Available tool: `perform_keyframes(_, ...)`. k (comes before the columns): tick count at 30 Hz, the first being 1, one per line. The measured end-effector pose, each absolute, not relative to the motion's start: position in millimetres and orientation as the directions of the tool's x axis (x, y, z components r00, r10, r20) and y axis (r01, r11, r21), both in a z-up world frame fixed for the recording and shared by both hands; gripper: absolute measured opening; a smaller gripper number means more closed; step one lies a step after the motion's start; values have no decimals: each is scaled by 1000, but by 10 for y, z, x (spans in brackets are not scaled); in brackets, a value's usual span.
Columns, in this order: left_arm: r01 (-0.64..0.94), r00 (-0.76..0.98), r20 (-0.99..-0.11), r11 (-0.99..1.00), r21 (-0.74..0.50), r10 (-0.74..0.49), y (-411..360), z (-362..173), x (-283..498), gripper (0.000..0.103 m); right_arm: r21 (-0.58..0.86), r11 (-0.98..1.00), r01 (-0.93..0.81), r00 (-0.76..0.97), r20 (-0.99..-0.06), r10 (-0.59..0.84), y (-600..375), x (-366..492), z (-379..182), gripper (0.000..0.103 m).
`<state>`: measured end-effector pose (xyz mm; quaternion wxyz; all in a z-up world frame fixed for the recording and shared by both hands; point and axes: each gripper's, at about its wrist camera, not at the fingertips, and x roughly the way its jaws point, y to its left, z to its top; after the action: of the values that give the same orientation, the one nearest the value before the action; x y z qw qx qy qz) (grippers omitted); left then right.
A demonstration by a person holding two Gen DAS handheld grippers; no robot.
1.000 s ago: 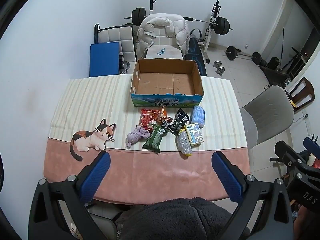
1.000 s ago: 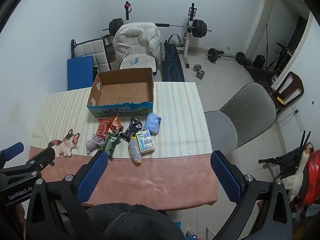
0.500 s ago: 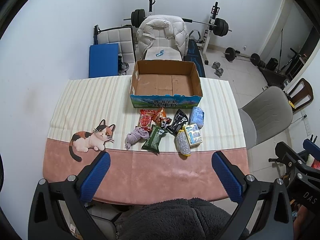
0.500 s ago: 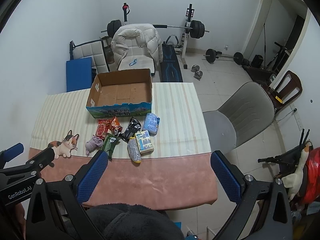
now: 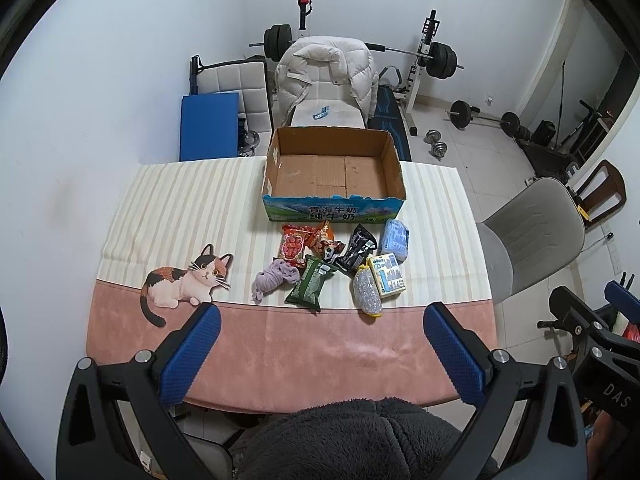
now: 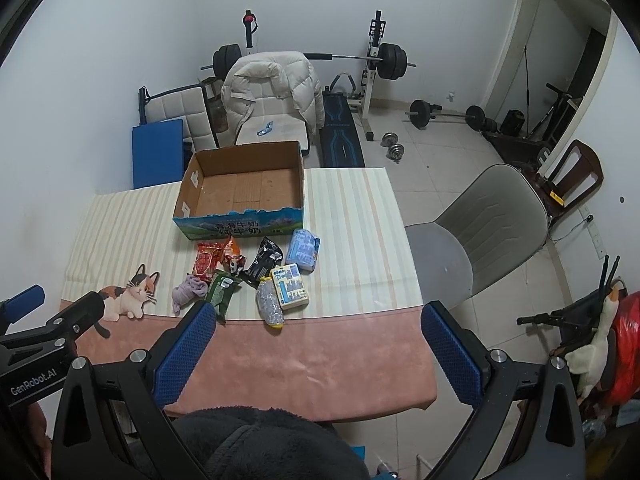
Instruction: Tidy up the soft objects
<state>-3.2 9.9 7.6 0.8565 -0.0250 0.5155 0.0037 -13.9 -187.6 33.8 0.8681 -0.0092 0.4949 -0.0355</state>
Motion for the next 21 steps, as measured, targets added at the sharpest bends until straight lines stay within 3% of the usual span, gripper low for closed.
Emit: perform_keyframes(21,-50,485,-874,998,-37,-8,153,111,-71,103,-46,998,40,533,-844,-60,-1795,-155,435,103)
